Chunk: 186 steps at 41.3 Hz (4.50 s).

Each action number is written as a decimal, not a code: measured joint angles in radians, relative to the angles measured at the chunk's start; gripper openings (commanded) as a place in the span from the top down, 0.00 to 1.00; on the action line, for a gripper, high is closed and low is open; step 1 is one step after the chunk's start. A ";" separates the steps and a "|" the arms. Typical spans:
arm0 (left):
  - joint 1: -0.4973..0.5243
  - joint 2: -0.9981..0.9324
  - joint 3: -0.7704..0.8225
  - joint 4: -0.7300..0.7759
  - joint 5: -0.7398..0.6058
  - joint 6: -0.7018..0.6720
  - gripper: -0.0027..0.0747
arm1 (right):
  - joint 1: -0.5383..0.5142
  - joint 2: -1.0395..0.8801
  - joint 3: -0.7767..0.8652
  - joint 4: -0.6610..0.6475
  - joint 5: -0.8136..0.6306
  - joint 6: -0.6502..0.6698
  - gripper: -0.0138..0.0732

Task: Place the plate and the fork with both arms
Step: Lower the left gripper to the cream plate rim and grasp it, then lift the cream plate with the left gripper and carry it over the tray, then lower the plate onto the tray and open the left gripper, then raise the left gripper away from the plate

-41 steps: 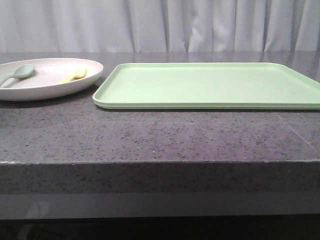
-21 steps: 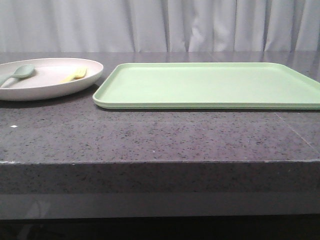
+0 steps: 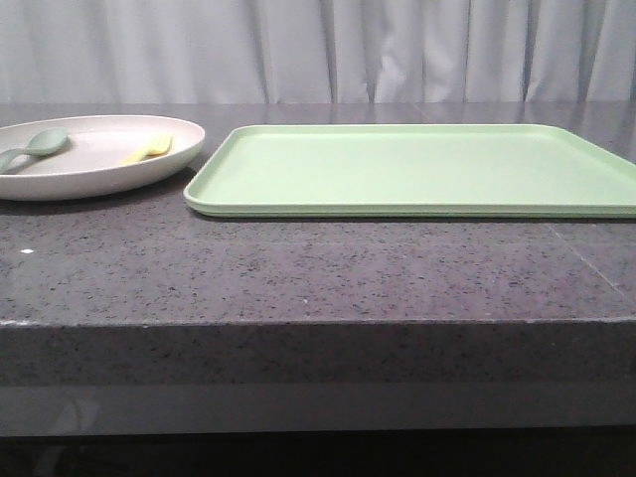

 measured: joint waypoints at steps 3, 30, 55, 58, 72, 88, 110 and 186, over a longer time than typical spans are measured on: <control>0.000 0.020 -0.002 -0.004 0.002 0.000 0.47 | 0.000 0.000 0.000 0.000 0.000 0.000 0.17; 0.000 0.041 -0.002 -0.024 0.037 0.009 0.98 | 0.000 0.000 0.000 0.000 0.000 0.000 0.17; -0.073 0.005 -0.002 -0.123 -0.031 -0.051 0.99 | 0.000 0.000 0.000 0.000 0.000 0.000 0.17; -0.107 -0.009 -0.002 -0.124 -0.050 -0.086 0.99 | 0.000 0.000 0.000 0.000 0.000 0.000 0.17; -0.364 -0.013 -0.033 -0.065 -0.189 -0.266 0.99 | 0.000 0.000 0.000 0.000 0.000 0.000 0.17; -0.652 0.048 -0.240 0.319 -0.235 -0.733 0.99 | 0.000 0.000 0.000 0.000 0.000 0.000 0.17; -0.803 0.197 -0.300 0.512 -0.226 -1.050 0.99 | 0.000 0.000 0.000 0.000 0.000 0.000 0.17; -0.624 -0.833 0.321 0.571 -0.046 -0.393 0.60 | 0.000 0.000 0.000 0.000 0.000 0.000 0.17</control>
